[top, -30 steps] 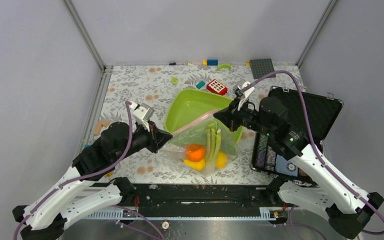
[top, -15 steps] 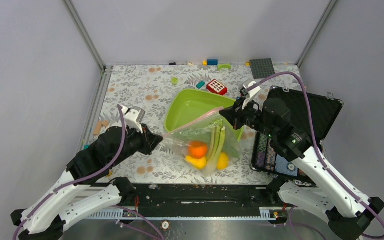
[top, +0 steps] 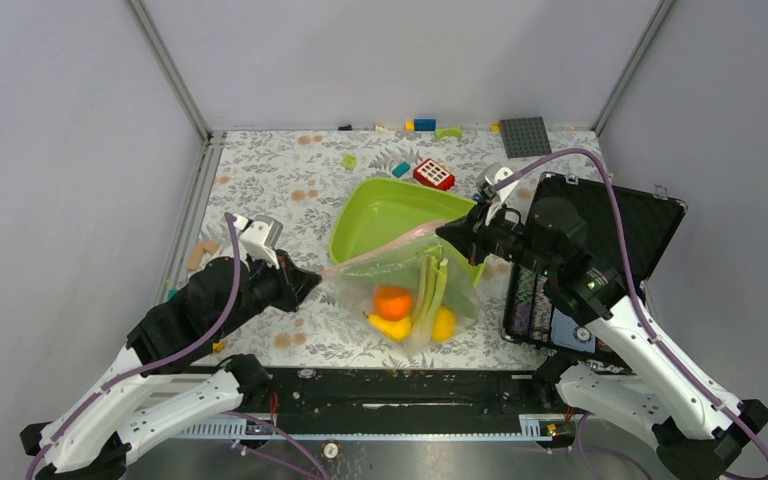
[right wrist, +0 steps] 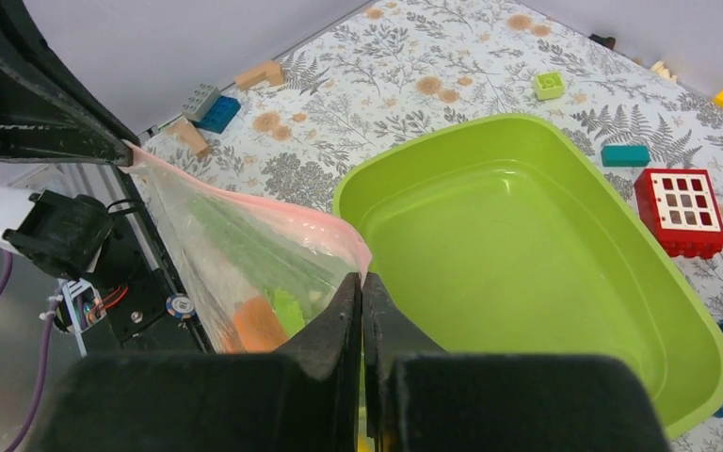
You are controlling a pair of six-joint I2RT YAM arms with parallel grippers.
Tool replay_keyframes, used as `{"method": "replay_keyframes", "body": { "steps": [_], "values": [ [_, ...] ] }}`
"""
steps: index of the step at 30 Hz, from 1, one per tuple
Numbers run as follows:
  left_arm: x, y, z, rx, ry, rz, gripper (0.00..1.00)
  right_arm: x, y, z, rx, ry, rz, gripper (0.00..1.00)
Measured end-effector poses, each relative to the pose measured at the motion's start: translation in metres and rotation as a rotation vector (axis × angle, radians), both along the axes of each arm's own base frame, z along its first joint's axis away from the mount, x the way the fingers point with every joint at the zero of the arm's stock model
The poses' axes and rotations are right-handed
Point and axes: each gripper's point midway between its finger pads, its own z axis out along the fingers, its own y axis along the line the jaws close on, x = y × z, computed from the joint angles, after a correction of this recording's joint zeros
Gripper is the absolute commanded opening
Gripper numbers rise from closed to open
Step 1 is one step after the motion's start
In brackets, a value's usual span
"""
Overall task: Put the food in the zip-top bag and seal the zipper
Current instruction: Place the zipper food storage bag at the center of the board.
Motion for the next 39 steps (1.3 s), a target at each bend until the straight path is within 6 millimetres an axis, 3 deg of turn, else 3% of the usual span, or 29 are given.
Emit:
{"method": "replay_keyframes", "body": {
  "steps": [2,4,7,9,18,24,32,39],
  "values": [
    [0.0,0.0,0.0,0.004,-0.004,-0.001,0.0,-0.003,0.001,0.0,-0.001,-0.007,0.021,0.02],
    [0.001,0.001,0.001,0.007,-0.008,0.002,0.0,-0.005,0.002,0.001,-0.002,-0.02,0.05,0.17],
    [0.004,0.006,0.004,0.014,-0.018,0.032,0.0,-0.011,0.005,0.002,0.003,-0.036,0.094,0.74],
    [0.008,0.013,0.007,0.022,-0.027,0.074,0.0,-0.013,0.005,0.001,0.01,-0.054,0.11,0.99],
    [0.038,0.059,0.02,0.06,-0.029,0.433,0.0,-0.024,-0.006,-0.002,0.068,-0.13,0.095,1.0],
    [0.055,0.098,0.027,0.153,-0.033,0.729,0.0,-0.007,-0.018,0.002,0.082,-0.136,-0.032,1.0],
    [0.079,0.164,0.015,0.331,-0.008,1.107,0.0,0.006,-0.024,-0.003,0.072,-0.117,-0.109,1.0],
    [0.127,0.211,-0.005,0.424,0.032,1.279,0.0,0.01,-0.032,-0.004,0.069,-0.126,-0.16,1.0]
  ]
}}
